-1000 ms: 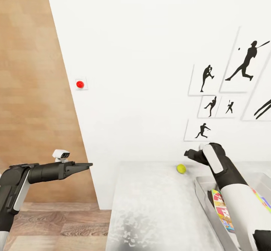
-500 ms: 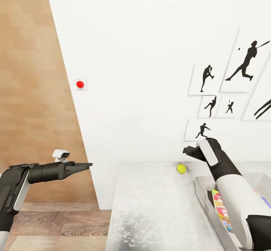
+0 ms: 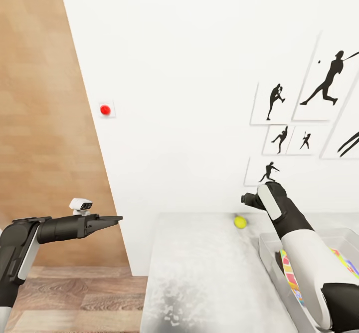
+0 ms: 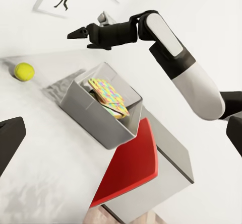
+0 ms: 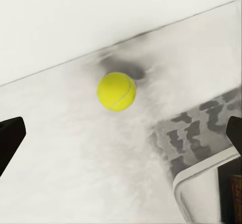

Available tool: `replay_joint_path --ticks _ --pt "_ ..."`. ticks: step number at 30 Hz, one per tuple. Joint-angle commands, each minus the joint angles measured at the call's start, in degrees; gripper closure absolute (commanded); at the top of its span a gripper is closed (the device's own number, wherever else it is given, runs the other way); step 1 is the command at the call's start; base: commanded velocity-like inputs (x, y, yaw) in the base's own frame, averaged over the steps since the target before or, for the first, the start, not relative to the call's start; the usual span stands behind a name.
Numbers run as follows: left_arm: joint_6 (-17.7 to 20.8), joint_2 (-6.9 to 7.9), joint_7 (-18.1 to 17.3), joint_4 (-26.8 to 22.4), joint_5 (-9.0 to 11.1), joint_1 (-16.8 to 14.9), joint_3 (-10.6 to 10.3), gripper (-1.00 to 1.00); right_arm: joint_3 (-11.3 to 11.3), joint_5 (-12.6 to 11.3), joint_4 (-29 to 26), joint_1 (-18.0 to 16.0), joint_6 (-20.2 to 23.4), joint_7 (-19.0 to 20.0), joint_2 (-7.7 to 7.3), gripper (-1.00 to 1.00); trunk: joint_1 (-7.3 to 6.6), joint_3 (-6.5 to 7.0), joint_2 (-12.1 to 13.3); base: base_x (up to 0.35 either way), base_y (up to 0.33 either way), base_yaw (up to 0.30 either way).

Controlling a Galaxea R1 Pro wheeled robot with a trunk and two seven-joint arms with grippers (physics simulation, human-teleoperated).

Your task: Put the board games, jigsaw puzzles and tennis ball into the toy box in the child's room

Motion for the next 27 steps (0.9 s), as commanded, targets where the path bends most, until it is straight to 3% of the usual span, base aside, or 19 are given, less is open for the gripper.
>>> replay_joint_path --ticks 1,12,27 --pt "0.61 0.02 -0.22 -0.01 -0.02 -0.05 -0.01 -1.0 0.23 -0.35 -0.04 -0.14 0.11 -0.53 -0.05 -1.0 0.04 -0.23 -0.14 0.0 0.0 0.0" --pt "0.61 0.02 -0.22 -0.01 -0.03 -0.05 -0.01 -1.0 0.41 0.42 2.81 -1.4 -3.04 -0.29 -0.11 -1.0 0.04 -1.23 -0.14 0.0 0.0 0.0" --pt "0.61 0.02 -0.22 -0.01 -0.03 -0.05 -0.01 -1.0 0.5 0.45 3.33 -1.97 -3.36 -0.1 -0.19 -1.0 0.04 -2.62 -0.14 0.0 0.0 0.052"
